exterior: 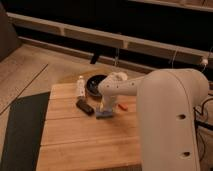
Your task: Wipe the white sponge on the table
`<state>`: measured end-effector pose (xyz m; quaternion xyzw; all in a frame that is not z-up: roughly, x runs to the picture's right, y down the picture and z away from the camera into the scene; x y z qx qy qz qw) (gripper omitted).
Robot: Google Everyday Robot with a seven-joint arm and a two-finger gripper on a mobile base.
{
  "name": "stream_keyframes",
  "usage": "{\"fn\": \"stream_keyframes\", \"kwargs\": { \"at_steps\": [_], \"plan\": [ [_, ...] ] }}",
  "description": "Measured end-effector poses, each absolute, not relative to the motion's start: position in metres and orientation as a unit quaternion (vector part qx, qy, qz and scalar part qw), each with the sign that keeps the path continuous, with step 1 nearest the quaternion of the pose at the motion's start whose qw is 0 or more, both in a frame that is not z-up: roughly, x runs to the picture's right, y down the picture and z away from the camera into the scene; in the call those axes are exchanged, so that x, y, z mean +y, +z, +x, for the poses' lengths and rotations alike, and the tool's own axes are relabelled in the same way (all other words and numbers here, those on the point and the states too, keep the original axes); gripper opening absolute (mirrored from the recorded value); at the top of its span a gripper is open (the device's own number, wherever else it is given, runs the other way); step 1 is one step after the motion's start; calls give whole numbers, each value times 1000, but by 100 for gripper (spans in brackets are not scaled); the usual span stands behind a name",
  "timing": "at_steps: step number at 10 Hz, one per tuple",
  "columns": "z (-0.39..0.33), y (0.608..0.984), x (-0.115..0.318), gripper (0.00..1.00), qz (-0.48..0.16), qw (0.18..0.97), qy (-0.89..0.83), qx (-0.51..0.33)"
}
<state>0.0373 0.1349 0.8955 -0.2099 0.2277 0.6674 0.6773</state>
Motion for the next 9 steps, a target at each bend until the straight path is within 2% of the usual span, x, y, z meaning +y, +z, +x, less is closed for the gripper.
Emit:
{"fn": "stream_keyframes", "kwargs": {
  "at_steps": [5, 9],
  "plan": [
    [99, 898, 141, 0, -162, 632, 696, 300],
    [96, 921, 119, 0, -150, 649, 685, 296]
  ]
}}
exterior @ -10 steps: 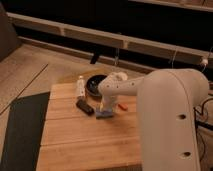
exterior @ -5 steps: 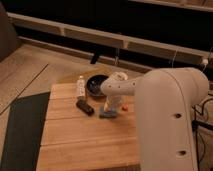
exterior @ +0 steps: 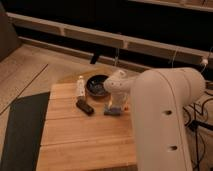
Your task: Wipe the white sponge on the table
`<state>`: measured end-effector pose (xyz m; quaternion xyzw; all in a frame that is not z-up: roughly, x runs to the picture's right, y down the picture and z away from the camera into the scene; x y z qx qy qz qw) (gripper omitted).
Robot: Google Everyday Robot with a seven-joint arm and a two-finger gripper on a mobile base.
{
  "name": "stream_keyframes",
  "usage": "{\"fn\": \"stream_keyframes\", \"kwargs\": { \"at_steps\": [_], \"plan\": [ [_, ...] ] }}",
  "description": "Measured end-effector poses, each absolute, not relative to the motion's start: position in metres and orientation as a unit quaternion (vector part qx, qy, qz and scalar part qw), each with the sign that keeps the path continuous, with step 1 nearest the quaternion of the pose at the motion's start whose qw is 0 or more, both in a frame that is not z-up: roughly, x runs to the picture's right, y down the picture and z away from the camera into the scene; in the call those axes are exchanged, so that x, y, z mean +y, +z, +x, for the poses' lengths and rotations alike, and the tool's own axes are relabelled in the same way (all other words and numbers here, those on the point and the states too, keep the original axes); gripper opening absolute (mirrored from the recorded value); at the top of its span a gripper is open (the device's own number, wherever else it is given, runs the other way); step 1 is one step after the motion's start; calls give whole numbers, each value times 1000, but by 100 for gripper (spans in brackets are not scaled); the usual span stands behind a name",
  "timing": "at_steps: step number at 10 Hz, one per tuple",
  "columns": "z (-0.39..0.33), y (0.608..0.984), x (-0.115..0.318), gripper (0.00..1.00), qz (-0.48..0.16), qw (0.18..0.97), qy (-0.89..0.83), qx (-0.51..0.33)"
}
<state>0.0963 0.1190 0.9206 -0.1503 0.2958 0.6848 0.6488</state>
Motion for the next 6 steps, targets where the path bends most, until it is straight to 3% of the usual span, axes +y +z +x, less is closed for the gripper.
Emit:
{"fn": "stream_keyframes", "kwargs": {
  "at_steps": [4, 6],
  "plan": [
    [53, 948, 99, 0, -171, 674, 670, 261],
    [31, 943, 104, 0, -188, 675, 668, 248]
  ]
}}
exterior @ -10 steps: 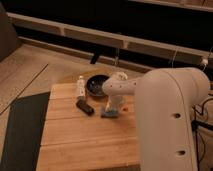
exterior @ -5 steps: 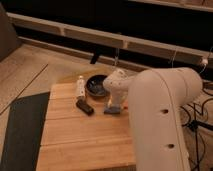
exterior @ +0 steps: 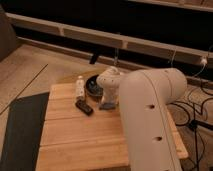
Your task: Wipe the white sponge on the table
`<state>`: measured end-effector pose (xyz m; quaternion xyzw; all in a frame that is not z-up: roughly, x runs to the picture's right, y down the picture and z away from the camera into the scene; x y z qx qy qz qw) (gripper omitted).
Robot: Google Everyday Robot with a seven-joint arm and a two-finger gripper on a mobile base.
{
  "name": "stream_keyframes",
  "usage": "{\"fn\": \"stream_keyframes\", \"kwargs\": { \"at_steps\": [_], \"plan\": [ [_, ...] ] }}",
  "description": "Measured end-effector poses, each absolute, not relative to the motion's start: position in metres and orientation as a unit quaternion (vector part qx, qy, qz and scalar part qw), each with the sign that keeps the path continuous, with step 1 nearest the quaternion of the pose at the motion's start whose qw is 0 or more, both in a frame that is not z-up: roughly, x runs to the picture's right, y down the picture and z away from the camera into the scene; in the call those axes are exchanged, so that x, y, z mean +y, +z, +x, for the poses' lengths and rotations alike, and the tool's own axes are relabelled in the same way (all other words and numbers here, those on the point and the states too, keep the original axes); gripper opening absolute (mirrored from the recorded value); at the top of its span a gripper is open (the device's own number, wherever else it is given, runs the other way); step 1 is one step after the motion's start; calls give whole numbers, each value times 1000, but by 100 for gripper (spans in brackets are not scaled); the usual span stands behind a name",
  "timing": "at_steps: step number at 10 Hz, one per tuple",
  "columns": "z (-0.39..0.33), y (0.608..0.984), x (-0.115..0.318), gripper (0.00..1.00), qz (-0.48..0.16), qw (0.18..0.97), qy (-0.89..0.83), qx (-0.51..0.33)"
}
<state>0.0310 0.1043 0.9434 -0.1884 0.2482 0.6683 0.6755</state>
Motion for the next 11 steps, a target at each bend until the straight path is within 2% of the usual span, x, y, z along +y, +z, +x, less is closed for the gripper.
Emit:
{"fn": "stream_keyframes", "kwargs": {
  "at_steps": [5, 8, 11],
  "plan": [
    [38, 889, 145, 0, -198, 662, 671, 271],
    [70, 881, 152, 0, -177, 640, 685, 300],
    [95, 890, 148, 0, -158, 633, 688, 319]
  ]
}}
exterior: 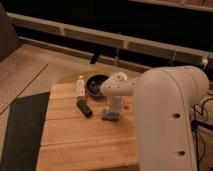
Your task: Wipe the white sponge on the table
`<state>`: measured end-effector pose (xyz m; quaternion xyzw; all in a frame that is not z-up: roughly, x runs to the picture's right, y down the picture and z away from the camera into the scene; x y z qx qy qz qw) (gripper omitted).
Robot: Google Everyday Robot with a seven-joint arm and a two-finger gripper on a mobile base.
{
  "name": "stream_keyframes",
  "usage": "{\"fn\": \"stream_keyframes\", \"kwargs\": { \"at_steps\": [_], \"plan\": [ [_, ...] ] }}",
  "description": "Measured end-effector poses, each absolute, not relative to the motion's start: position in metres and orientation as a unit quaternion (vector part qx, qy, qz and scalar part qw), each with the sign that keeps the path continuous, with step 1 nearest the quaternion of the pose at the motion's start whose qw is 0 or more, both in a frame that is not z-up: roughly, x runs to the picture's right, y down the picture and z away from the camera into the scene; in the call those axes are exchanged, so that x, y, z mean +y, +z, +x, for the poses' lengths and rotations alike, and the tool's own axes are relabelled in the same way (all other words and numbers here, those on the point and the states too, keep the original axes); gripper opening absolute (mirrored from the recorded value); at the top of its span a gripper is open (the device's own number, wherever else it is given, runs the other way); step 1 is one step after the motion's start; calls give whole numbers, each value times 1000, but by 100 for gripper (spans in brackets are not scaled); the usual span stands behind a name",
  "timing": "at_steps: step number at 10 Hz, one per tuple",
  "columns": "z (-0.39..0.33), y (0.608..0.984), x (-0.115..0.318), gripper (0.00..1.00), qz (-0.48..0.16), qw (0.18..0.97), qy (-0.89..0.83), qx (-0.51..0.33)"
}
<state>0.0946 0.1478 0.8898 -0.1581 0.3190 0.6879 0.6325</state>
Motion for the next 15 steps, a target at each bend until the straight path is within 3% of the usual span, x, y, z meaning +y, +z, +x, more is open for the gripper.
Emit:
{"fn": "stream_keyframes", "kwargs": {
  "at_steps": [4, 8, 12, 15],
  "plan": [
    [96, 926, 116, 0, -154, 646, 686, 296],
    [45, 952, 91, 0, -184, 674, 672, 246],
    [-12, 920, 108, 0, -222, 689, 658, 206],
    [4, 894, 140, 0, -218, 683, 657, 232]
  ]
}}
